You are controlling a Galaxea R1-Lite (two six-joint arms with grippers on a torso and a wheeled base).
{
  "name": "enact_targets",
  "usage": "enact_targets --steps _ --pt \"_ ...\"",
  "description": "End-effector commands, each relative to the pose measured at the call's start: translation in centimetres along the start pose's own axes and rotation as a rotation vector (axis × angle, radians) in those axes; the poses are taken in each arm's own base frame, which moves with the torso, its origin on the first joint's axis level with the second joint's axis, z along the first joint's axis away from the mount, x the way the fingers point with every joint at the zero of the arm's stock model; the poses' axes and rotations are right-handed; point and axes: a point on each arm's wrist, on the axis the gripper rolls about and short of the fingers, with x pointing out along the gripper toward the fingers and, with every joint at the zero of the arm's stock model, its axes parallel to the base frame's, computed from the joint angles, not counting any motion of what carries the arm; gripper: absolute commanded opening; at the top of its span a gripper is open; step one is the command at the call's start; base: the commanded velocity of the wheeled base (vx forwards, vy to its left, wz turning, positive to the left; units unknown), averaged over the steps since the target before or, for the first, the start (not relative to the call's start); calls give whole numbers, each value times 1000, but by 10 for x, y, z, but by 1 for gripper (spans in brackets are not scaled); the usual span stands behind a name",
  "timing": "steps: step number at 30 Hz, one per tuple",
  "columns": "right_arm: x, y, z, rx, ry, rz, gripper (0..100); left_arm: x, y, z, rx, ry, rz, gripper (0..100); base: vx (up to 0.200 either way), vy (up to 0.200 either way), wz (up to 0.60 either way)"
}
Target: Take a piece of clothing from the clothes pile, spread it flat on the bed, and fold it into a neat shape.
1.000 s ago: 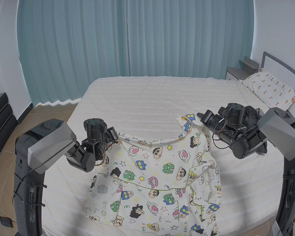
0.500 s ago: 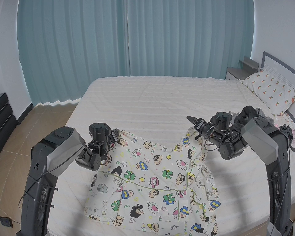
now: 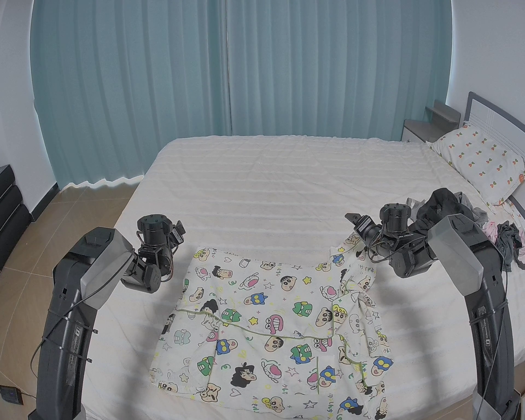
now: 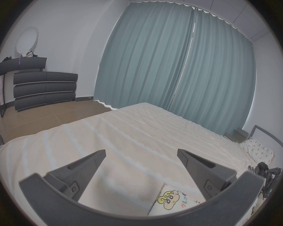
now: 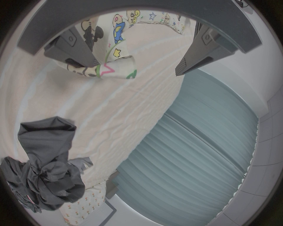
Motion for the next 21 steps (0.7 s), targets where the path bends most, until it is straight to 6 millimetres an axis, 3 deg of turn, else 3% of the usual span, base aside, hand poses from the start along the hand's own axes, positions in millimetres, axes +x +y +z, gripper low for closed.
enact_targets --steps 1,4,10,15,21 --pt "9 -3 11 57 -43 -7 100 -4 10 -2 10 27 26 100 0 0 0" --pt "8 2 18 186 -52 3 100 -10 10 -1 14 43 31 100 0 0 0" --pt "-1 11 40 274 -60 28 100 -24 12 4 -3 72 42 100 0 0 0" --pt "-6 15 43 308 0 8 100 -41 14 6 -23 108 45 100 0 0 0" --pt "-13 4 42 295 53 -69 100 -63 19 14 -38 157 36 100 0 0 0"
